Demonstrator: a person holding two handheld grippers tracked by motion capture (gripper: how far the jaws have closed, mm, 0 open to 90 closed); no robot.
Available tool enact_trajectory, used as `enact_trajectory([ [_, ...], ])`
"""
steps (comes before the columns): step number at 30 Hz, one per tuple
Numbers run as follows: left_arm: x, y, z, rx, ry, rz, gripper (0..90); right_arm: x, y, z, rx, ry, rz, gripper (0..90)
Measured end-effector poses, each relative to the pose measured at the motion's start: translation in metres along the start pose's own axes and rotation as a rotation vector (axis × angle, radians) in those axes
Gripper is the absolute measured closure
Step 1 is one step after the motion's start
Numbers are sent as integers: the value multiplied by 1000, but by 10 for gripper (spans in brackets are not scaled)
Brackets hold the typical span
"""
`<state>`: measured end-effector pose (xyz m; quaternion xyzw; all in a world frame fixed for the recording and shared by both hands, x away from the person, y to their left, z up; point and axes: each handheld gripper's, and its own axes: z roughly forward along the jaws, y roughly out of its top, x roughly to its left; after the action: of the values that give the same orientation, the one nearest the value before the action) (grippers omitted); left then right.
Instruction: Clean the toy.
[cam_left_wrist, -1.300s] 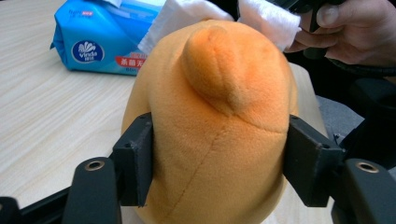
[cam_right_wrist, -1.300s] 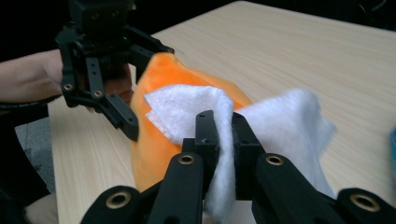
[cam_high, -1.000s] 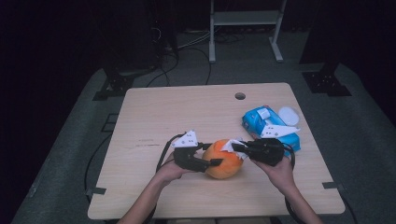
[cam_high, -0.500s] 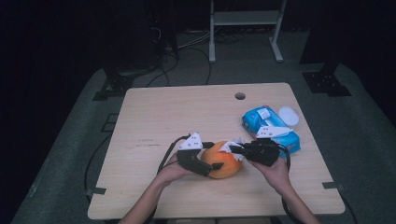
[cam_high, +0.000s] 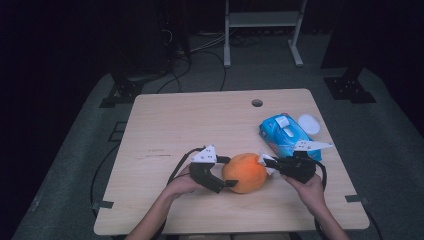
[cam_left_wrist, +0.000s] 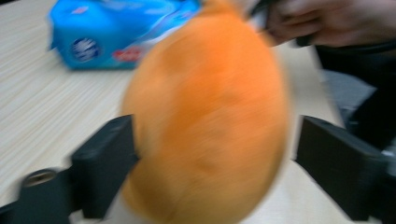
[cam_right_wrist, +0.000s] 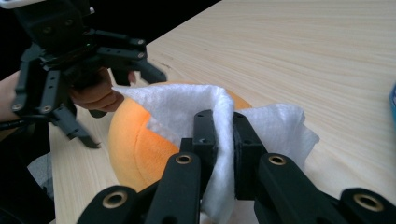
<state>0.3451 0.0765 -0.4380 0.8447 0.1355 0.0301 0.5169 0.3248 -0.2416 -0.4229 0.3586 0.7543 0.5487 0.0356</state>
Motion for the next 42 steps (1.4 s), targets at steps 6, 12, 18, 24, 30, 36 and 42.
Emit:
enact_trajectory([
  [6, -1, -2, 8, 16, -3, 15, 154, -1, -2, -3, 10, 2, 12, 820],
  [12, -6, 11, -6, -26, 51, 80, 354, 0, 5, -2, -9, -4, 14, 835],
  [18, -2, 22, -26, -40, 152, 177, 356, -2, 15, 13, -51, 16, 27, 836],
  [24, 12, 4, -28, 14, 142, 128, 313, -11, 11, 38, -29, 46, 66, 835],
  [30, 8, 4, -32, 16, 51, 89, 230, -2, 5, 38, 12, 86, 37, 834],
  [36, 11, 14, -31, -43, 9, 55, 239, 4, -2, 28, 42, 88, 16, 831],
  [42, 28, 36, -24, -71, 5, 20, 268, 3, -2, 29, 44, 95, 9, 830],
])
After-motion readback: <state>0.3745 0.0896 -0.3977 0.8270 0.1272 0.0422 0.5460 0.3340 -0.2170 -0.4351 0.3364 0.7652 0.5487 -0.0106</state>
